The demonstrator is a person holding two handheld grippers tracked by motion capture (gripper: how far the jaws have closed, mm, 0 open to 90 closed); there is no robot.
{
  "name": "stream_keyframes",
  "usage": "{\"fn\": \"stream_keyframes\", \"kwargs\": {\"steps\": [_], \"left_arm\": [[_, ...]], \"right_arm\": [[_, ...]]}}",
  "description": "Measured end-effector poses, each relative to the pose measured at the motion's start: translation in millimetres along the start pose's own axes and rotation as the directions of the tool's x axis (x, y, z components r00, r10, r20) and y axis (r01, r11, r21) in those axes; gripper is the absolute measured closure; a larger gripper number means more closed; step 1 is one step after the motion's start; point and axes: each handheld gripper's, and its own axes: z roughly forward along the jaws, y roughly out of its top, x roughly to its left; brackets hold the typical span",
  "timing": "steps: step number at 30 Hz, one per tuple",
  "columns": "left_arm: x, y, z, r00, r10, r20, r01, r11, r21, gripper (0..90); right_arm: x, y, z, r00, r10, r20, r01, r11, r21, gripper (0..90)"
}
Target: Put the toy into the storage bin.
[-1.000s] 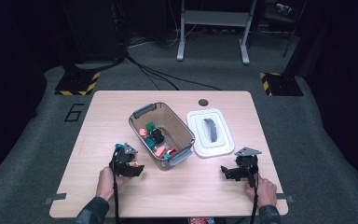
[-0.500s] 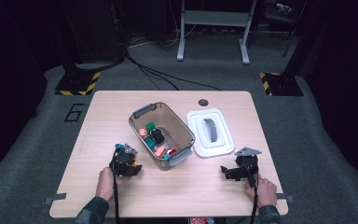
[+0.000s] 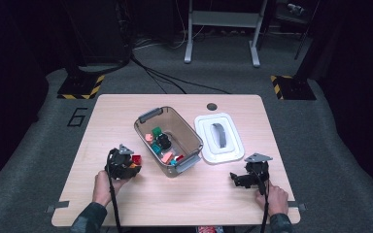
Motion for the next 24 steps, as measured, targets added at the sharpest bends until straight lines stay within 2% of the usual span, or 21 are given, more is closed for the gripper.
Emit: {"fn": "stream_keyframes", "kwargs": {"steps": [9,19,24], "left_arm": [[9.0,9.9,-22.8,0.9996,-0.023,-0.014,0.023,0.9982,-0.055,58.8],[15.2,27.5,-46.6,0.9990,-0.021,-0.040,0.017,0.9949,-0.099,58.8],[15.2,40.0,-58.4,0.9983,-0.017,-0.055,0.010,0.9908,-0.135,58.8]], "right_arm": [[0.0,0.0,0.0,1.0000,0.000,0.000,0.000,1.000,0.000,0.0],[0.0,0.0,0.0,1.0000,0.000,0.000,0.000,1.000,0.000,0.0],[0.0,0.0,0.0,1.0000,0.000,0.000,0.000,1.000,0.000,0.0]]}}
